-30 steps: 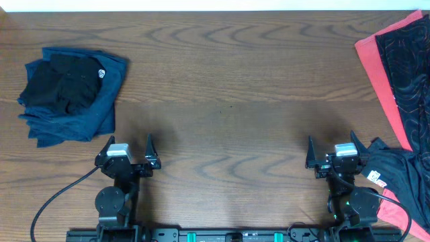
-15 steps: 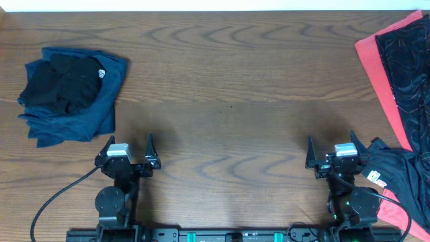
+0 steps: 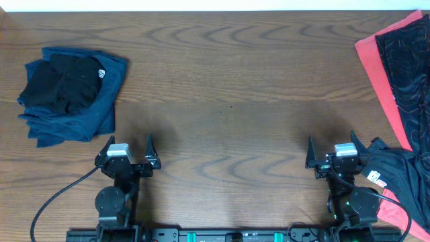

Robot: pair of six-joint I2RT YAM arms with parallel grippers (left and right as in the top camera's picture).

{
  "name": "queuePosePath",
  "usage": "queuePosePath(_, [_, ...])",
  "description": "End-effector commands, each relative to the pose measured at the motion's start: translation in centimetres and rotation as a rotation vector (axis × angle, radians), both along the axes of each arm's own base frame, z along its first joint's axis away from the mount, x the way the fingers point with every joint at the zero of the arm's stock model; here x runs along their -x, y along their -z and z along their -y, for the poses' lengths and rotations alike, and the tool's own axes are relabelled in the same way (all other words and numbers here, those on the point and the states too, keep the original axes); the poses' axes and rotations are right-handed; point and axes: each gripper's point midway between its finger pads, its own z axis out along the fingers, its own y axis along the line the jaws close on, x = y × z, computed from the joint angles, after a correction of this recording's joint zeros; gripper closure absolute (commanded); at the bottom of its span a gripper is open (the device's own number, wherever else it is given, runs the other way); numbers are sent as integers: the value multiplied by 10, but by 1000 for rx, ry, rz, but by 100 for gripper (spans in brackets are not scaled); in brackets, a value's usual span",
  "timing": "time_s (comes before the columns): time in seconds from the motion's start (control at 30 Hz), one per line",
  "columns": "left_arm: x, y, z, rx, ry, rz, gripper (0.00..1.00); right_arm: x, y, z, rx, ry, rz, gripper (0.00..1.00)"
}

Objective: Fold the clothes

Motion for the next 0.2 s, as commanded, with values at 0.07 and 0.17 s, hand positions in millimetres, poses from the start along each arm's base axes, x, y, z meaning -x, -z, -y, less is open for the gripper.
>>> queuePosePath(0.07, [1,16,-2,-18,-9,-57,2,0,1,-2,7,-12,-2,1])
queuePosePath(0.17, [1,16,-2,-18,-9,-57,2,0,1,-2,7,-12,-2,1])
